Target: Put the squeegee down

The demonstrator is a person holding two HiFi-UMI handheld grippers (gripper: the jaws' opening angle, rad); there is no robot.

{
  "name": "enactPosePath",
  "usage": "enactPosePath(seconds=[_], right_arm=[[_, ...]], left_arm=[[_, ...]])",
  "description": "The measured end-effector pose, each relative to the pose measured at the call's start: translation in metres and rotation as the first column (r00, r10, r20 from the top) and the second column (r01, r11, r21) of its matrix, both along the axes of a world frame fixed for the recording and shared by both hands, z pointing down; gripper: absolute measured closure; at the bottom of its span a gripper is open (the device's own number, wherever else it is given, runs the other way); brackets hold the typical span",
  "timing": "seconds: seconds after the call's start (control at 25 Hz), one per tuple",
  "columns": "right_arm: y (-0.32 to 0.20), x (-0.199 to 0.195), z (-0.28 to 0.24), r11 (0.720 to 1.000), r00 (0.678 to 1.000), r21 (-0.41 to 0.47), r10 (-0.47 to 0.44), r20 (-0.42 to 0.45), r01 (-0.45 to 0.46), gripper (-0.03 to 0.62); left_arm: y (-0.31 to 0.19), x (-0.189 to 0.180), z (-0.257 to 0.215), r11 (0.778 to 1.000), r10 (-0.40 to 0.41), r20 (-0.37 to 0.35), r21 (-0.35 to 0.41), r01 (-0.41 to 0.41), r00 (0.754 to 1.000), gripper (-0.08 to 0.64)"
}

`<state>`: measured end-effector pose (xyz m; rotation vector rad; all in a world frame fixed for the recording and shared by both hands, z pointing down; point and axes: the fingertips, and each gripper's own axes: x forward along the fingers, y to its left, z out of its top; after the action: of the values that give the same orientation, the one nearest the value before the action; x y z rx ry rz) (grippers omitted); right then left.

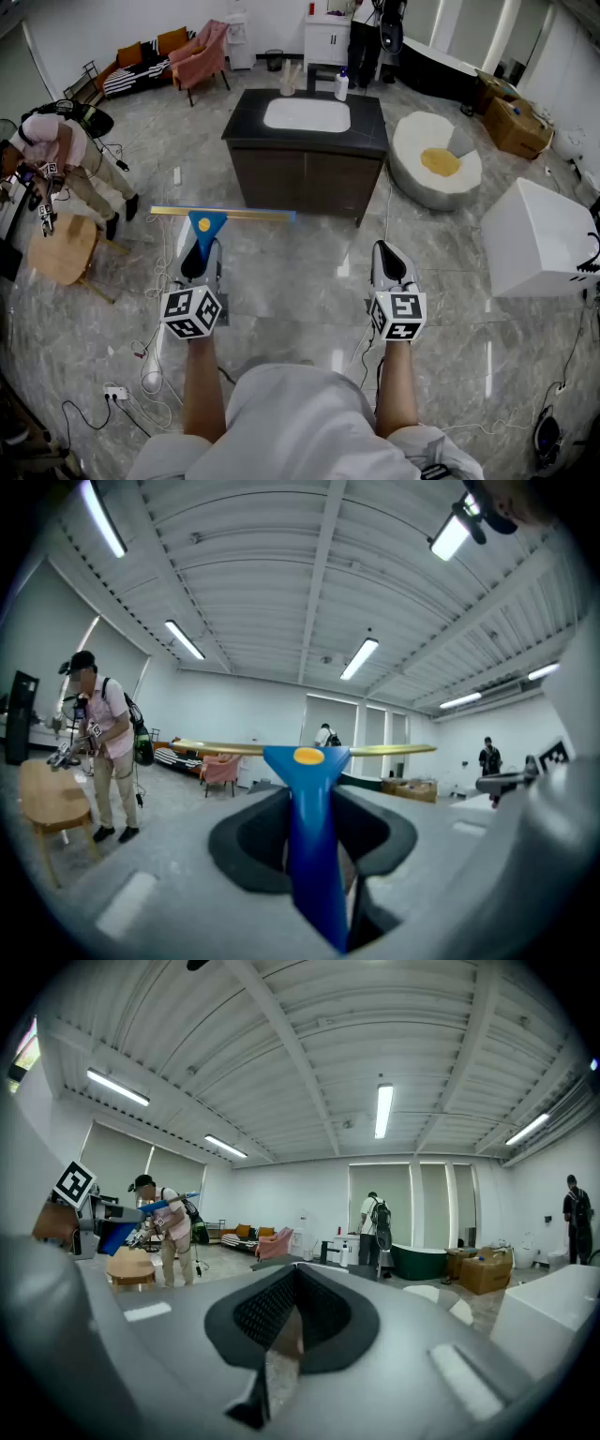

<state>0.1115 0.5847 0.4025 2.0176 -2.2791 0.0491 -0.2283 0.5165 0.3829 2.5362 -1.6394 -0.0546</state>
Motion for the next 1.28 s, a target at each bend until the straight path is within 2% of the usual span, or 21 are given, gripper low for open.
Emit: enactPosePath(seconds=[0.36,0.88,1.28], right_arm=[[-0.004,0.01,-0.001,1.0,1.0,-0.006,0.008,0.003,-0.008,0.589],[-0.011,0.011,0.006,1.0,1.0,-0.007,-0.01,0.016,0.01,0.589],[-0.039,0.016,0.002,1.0,0.999,0.011,-0.016,0.037,0.016,0.589]], left_arm=[[-0.002,0.015,-0.001,1.0,0.013,0.0,-0.001,-0.013,1.0,0.43],[-0.001,0.013,0.0,1.0,-0.007,0.012,-0.005,0.007,1.0,0.43],[-0.028,0.02,0.001,1.0,-0.005,0.016,-0.013,0.005,1.0,0.43]])
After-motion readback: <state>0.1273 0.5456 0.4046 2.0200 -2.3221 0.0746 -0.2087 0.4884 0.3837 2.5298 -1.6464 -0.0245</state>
